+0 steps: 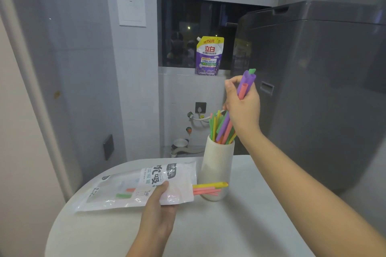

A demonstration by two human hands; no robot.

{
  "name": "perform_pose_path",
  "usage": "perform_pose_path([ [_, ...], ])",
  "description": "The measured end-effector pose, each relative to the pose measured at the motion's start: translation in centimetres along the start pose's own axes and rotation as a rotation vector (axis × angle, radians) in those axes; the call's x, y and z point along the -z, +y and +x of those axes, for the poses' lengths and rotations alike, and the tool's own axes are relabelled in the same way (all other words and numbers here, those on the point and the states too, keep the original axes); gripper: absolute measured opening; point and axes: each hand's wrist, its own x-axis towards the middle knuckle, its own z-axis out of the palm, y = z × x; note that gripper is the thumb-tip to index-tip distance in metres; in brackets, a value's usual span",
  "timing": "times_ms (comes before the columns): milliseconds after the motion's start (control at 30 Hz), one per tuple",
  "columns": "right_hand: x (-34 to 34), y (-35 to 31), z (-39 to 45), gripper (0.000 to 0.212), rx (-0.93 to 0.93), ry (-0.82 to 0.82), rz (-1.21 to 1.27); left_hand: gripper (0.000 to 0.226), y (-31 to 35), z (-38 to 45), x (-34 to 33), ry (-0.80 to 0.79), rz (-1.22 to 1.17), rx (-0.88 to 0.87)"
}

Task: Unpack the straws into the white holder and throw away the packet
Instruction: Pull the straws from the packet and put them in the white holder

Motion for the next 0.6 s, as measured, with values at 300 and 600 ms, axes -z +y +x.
perform_pose_path([
  [300, -0.19, 0.33, -0.19, 0.016, -0.002, -0.169, -0.025, 0.049, -0.07, 0.00, -0.02, -0.002, -0.005, 0.004],
  [600, 0.14, 0.30, -0.36, 0.013, 0.023, -0.122, 0.041, 0.053, -0.16, -0.14, -0.02, -0.004, 0.015, 0.018],
])
